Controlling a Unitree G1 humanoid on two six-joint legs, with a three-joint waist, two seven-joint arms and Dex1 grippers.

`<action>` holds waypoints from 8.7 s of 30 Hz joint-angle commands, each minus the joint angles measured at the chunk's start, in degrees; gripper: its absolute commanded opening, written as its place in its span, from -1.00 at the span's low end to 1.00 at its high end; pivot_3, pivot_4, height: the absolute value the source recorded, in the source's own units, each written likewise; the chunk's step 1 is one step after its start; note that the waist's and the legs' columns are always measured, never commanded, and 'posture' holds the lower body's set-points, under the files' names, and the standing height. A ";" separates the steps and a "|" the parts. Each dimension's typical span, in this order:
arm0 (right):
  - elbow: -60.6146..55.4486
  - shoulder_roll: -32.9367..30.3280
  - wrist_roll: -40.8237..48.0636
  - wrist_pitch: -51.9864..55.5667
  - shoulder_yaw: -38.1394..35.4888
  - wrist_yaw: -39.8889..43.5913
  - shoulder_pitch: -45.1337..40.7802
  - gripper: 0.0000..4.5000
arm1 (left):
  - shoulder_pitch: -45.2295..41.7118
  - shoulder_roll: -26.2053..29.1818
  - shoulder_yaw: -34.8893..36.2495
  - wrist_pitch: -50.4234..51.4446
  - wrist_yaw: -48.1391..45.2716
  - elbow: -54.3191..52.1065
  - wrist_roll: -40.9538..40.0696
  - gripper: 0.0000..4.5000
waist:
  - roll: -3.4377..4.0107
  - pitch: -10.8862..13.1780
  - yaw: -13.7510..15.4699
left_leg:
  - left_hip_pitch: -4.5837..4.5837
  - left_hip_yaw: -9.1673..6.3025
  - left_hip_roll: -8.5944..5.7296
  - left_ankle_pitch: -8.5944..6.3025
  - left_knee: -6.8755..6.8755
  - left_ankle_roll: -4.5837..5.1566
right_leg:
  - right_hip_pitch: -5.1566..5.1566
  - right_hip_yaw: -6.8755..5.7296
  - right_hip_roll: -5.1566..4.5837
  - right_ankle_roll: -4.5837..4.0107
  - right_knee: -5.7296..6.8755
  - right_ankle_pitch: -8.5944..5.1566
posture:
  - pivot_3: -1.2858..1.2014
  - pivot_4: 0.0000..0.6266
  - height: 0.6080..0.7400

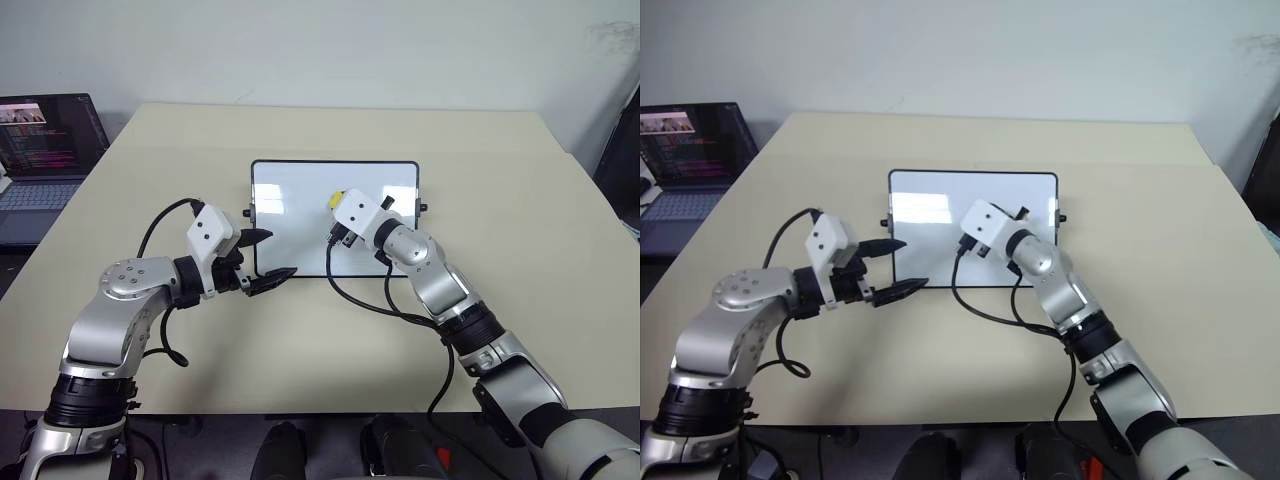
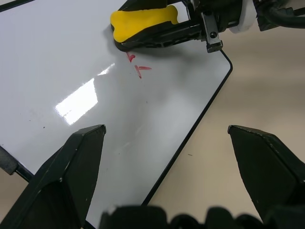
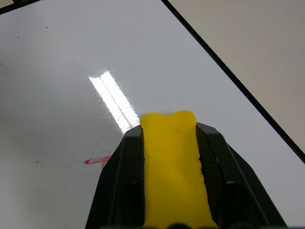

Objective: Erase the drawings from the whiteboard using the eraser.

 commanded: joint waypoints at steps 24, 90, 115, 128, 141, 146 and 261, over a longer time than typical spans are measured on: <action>-2.09 -4.13 -2.18 6.26 3.54 8.50 3.40 -0.49 | -0.99 0.18 0.13 -0.14 -0.08 -1.31 -0.75 1.00 | 0.00 0.00 0.01 | -0.01 0.01 0.00 0.00 -0.01 0.00 | 0.01 0.01 0.00 0.18 -0.07 -0.08 | 0.03 -0.52 1.00; -14.25 -9.00 -5.99 3.77 5.69 14.26 9.76 -0.50 | -1.55 -0.71 -0.39 -1.24 0.11 -0.49 -0.58 1.00 | 0.04 0.07 0.30 | -0.20 -0.01 -0.01 0.00 -0.05 0.02 | -0.08 0.00 -0.01 0.25 -0.25 -0.08 | 0.03 -0.52 1.00; -43.20 -6.43 14.70 18.67 -15.36 7.77 28.45 -0.50 | -7.93 -3.24 -4.53 -3.58 -4.31 4.11 -0.06 1.00 | 0.12 0.17 0.17 | -0.37 0.00 -0.09 -0.11 -0.11 -0.08 | -0.16 -0.02 0.02 0.42 -0.43 -0.21 | 0.03 -0.52 1.00; -17.20 -2.43 7.90 1.37 -13.63 -6.28 12.20 -0.50 | -7.86 -2.90 -5.31 -4.19 -5.22 4.41 0.13 1.00 | 0.14 0.18 0.06 | -0.39 0.04 -0.06 -0.11 -0.09 -0.09 | -0.17 0.00 0.04 0.16 -0.40 -0.06 | 0.03 -0.52 1.00; -15.31 -3.51 6.73 7.58 -10.65 -3.12 14.19 -0.50 | -5.33 -1.83 -4.37 -3.74 -4.61 2.61 -0.35 1.00 | 0.14 0.18 0.18 | -0.23 0.03 -0.02 -0.10 -0.01 -0.07 | -0.13 0.04 0.02 0.17 -0.17 -0.06 | 0.03 -0.52 1.00; -13.11 -4.33 5.93 7.10 -12.30 -6.47 12.86 -0.50 | -5.41 -1.87 -4.42 -3.57 -4.55 2.45 -0.47 1.00 | 0.13 0.17 0.29 | -0.22 0.02 -0.04 -0.09 0.05 -0.07 | -0.10 0.04 0.02 0.21 -0.12 -0.06 | 0.03 -0.52 1.00; -31.39 -6.89 22.31 23.83 -33.81 -7.24 32.68 -0.50 | -26.60 -20.78 -21.90 -11.39 -14.12 15.38 4.46 1.00 | 0.17 0.20 0.20 | -0.41 0.25 -0.26 -0.09 -0.06 -0.04 | -0.13 0.12 0.23 0.34 -0.52 -0.01 | 0.03 -0.52 1.00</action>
